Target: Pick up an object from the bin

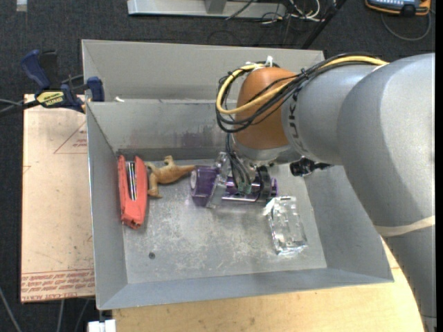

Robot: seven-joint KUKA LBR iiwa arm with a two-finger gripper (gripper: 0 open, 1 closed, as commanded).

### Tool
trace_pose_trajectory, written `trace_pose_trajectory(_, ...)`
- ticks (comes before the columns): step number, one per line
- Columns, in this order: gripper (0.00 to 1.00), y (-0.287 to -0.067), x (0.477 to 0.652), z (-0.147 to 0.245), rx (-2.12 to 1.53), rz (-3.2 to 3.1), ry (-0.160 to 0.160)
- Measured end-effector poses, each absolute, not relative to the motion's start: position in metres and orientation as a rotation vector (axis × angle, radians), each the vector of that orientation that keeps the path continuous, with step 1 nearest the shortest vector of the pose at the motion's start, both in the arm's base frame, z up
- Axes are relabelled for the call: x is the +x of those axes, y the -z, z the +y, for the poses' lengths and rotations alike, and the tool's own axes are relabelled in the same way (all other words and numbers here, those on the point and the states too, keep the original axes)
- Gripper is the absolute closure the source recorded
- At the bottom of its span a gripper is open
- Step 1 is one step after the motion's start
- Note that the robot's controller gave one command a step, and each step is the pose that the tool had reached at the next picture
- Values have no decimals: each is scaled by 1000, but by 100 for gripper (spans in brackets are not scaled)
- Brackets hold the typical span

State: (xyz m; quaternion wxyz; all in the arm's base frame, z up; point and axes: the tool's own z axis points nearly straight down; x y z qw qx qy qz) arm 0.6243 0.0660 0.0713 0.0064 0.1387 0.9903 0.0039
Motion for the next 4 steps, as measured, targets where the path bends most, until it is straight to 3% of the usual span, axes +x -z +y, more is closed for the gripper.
trace_pose_trajectory(2, 100, -78, 622, 66, 435, 3107, -10)
trace_pose_trajectory(4, 100, -120, 623, 66, 433, 3103, -12)
